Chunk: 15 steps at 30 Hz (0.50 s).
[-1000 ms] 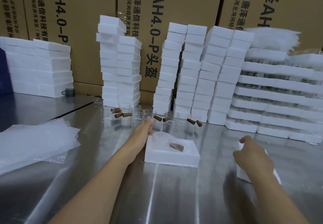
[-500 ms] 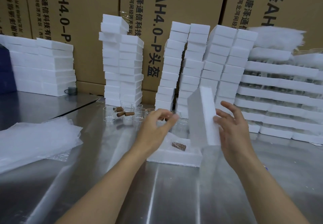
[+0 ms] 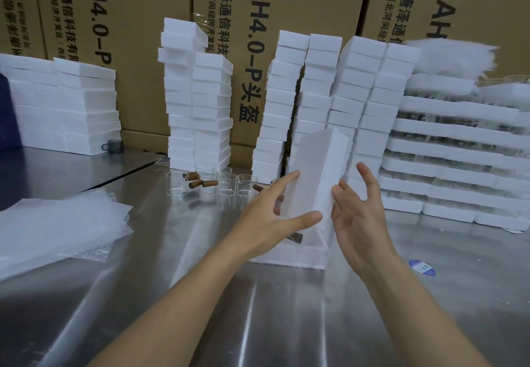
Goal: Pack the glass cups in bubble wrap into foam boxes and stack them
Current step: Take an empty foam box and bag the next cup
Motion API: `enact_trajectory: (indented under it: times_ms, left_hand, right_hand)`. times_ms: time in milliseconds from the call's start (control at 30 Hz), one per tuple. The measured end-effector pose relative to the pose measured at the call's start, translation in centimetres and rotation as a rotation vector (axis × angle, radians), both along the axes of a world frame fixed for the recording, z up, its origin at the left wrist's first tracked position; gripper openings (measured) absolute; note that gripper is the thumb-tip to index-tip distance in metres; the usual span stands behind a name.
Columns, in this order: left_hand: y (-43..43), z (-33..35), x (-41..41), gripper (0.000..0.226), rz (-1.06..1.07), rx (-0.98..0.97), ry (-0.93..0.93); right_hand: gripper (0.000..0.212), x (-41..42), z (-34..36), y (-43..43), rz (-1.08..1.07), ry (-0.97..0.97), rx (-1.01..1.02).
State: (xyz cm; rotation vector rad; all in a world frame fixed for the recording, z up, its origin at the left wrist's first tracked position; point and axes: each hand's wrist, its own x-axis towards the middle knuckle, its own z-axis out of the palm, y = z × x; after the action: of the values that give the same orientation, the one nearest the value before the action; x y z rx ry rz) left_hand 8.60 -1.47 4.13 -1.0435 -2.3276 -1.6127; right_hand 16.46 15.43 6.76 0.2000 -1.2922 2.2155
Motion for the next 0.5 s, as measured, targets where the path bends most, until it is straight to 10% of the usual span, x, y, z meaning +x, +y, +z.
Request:
enact_trajectory:
  times_ms: [267,500]
  left_hand:
    - [-1.6,1.6,-1.1,0.073,-0.003,0.271,-0.126]
    - [-3.2,1.3,-1.9,0.061,0.001,0.078,-0.138]
  right_hand:
    - [0.064,-0.6,-0.2,0.5,0.031,-0.037,0.044]
    - [0.048,-1.2,-1.5,2.2,-0.231,-0.326,0.137]
